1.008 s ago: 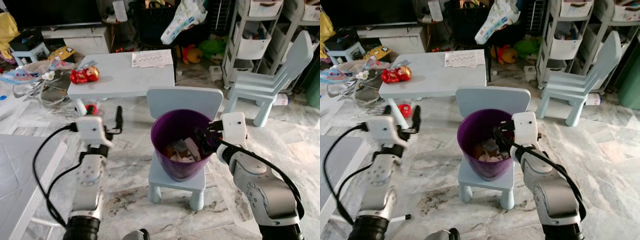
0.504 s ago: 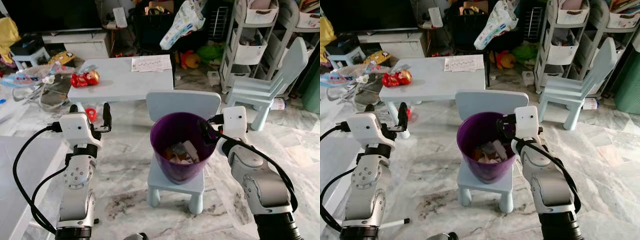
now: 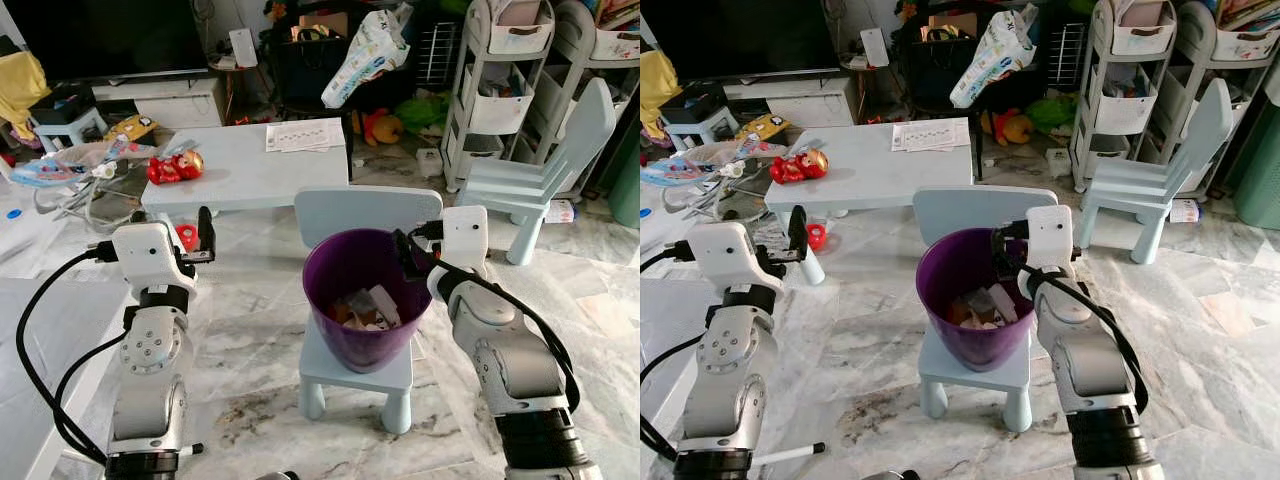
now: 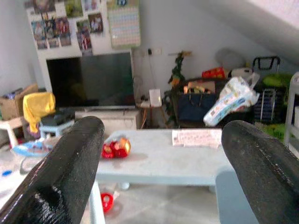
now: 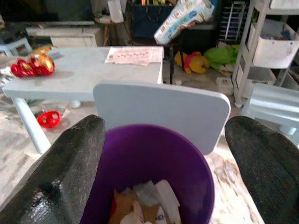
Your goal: Picking trash to rubbish bin
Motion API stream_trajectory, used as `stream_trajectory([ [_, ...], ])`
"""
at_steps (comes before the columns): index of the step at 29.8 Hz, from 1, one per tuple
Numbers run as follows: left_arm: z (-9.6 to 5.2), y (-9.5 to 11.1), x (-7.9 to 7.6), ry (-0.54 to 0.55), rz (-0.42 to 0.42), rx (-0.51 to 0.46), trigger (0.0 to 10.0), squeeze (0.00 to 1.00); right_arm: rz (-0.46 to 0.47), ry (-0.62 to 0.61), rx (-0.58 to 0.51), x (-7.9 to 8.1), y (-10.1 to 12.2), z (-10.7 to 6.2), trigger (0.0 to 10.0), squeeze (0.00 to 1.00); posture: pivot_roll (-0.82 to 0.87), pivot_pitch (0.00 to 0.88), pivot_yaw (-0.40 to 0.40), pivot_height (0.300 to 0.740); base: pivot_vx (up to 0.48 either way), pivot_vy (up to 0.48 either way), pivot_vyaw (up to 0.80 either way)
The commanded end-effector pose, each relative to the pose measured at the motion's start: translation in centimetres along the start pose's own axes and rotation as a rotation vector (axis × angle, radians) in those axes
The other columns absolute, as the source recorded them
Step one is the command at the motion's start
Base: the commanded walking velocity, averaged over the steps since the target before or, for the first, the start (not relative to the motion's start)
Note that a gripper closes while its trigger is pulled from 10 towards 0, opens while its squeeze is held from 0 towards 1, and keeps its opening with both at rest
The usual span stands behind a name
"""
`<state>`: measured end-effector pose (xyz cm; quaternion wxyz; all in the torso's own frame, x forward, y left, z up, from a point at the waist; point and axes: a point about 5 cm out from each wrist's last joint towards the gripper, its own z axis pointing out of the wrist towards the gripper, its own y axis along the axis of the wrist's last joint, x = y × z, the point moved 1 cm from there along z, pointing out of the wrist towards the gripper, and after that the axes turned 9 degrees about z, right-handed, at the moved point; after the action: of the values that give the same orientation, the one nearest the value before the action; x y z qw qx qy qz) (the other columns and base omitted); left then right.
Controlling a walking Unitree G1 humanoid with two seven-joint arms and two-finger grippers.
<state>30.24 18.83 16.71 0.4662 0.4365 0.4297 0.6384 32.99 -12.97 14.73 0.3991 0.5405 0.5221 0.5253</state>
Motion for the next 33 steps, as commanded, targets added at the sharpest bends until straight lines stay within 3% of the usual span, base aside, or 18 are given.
stream_trajectory([
  [1, 0.4, -0.2, 0.4, 0.019, 0.016, 0.012, 10.0, 1.0, 0.003, 0.003, -0.008, 0.2, 0.2, 0.4, 10.0, 1.0, 0.01, 0.0, 0.096, 0.74, 0.0, 0.0, 0.0],
  [3, 0.6, 0.1, 0.6, 0.027, 0.013, 0.009, 10.0, 1.0, 0.002, 0.007, -0.01, 0.3, 0.2, 0.5, 10.0, 1.0, 0.01, 0.0, 0.096, 0.74, 0.0, 0.0, 0.0],
  [4, 0.8, 0.3, 0.6, 0.028, 0.011, 0.003, 10.0, 0.0, 0.002, 0.01, -0.013, 0.4, 0.3, 0.6, 10.0, 1.0, 0.01, 0.0, 0.096, 0.74, 0.0, 0.0, 0.0],
  [33, 2.5, 0.6, -0.6, 0.029, -0.015, -0.011, 10.0, 0.0, -0.024, 0.021, -0.051, 0.7, 0.6, 1.9, 10.0, 1.0, 0.0, 0.0, 0.088, 0.74, 0.0, 0.0, 0.0],
])
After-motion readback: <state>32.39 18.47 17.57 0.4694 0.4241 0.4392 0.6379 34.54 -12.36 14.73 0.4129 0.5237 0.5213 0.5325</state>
